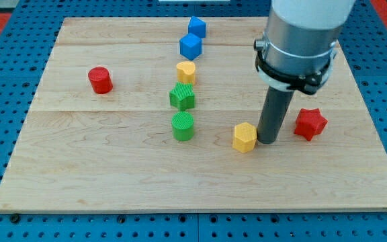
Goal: Slide the yellow hexagon to the green circle
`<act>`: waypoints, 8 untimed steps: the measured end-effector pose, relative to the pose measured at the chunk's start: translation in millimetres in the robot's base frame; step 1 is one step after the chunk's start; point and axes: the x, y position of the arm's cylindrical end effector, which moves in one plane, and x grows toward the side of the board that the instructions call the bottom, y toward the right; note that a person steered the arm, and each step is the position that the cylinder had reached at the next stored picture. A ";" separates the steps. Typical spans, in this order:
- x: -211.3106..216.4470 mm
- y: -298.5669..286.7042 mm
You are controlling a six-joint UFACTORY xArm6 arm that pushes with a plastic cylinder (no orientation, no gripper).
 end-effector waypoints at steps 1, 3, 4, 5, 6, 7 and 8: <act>10.9 -17.4; 37.0 -54.5; 19.3 -16.7; -4.3 -27.5; 6.0 -42.7; 15.5 -55.2; 34.4 -67.8</act>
